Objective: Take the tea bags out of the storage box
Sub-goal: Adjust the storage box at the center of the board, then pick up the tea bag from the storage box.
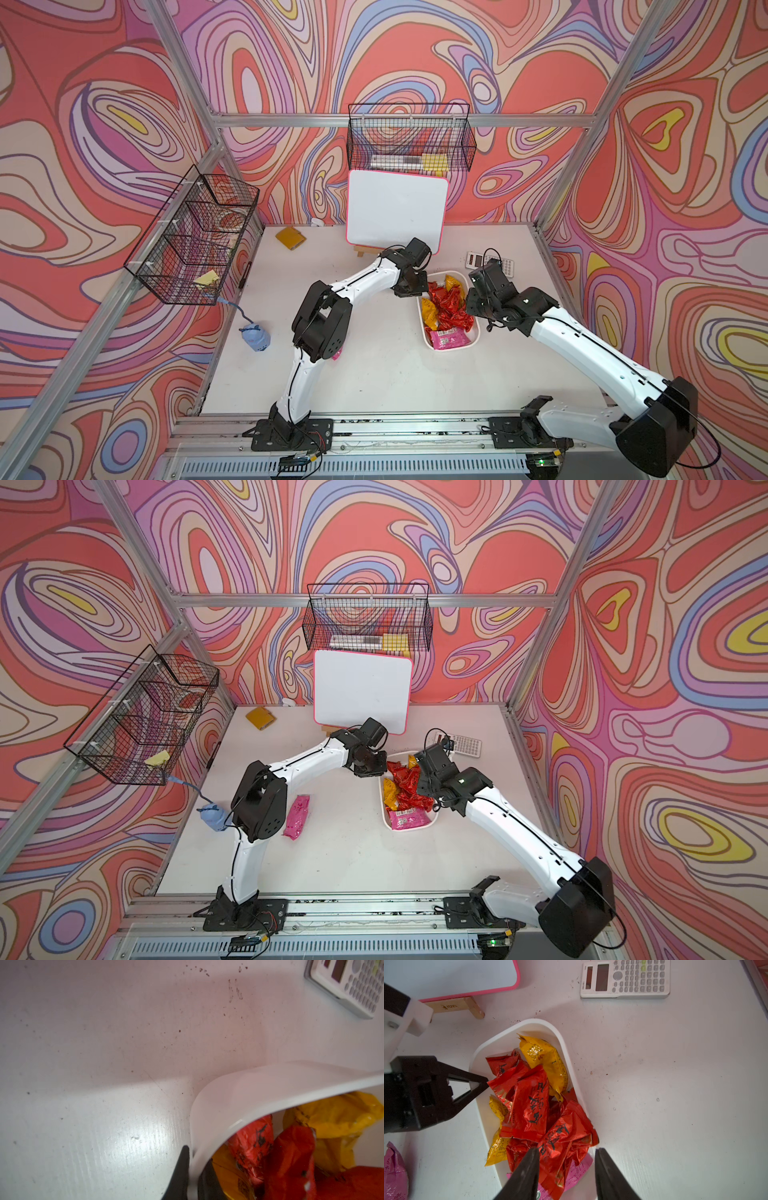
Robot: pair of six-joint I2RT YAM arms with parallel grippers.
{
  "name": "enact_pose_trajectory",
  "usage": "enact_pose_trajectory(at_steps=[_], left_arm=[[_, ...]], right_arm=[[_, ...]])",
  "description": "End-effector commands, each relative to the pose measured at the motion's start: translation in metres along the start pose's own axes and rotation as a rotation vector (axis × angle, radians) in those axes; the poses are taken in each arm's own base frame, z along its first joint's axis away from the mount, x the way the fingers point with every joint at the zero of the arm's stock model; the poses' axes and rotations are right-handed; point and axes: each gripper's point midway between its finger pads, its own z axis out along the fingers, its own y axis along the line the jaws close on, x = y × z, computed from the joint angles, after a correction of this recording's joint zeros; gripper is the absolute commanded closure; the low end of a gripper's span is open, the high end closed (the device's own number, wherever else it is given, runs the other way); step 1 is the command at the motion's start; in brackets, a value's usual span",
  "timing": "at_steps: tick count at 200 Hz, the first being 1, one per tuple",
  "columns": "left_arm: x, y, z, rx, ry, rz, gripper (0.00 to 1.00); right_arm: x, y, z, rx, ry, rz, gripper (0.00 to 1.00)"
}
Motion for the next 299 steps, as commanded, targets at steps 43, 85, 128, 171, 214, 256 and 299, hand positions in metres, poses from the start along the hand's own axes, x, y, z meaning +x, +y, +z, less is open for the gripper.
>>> enact_pose_trajectory(at_steps=[43, 85, 128, 171, 214, 256, 299], left_arm=[[-0.001, 0.006, 0.008, -0.071, 0.074, 0.208, 0.86], [-0.029, -0.015, -0.025, -0.011, -0.066, 0.203, 0.59], [-0.044, -0.031, -0.094, 0.066, -0.221, 0.170, 0.51], [0.018, -0.022, -0.094, 0.023, -0.155, 0.218, 0.49], [0.057, -0.028, -0.063, 0.015, -0.042, 0.281, 0.41], [0.056, -0.022, -0.036, -0.061, 0.002, 0.330, 0.40], [0.061, -0.027, -0.016, -0.039, 0.049, 0.340, 0.46]], right_arm=[[0.017, -0.008, 0.007, -0.042, 0.064, 0.069, 0.55], [0.024, -0.014, 0.008, -0.052, 0.088, 0.112, 0.55], [0.031, -0.017, 0.012, -0.067, 0.114, 0.152, 0.55], [0.041, -0.019, 0.024, -0.071, 0.140, 0.199, 0.55], [0.048, -0.026, 0.034, -0.074, 0.161, 0.258, 0.55], [0.047, -0.029, 0.035, -0.073, 0.156, 0.288, 0.55], [0.048, -0.033, 0.034, -0.062, 0.150, 0.305, 0.55]])
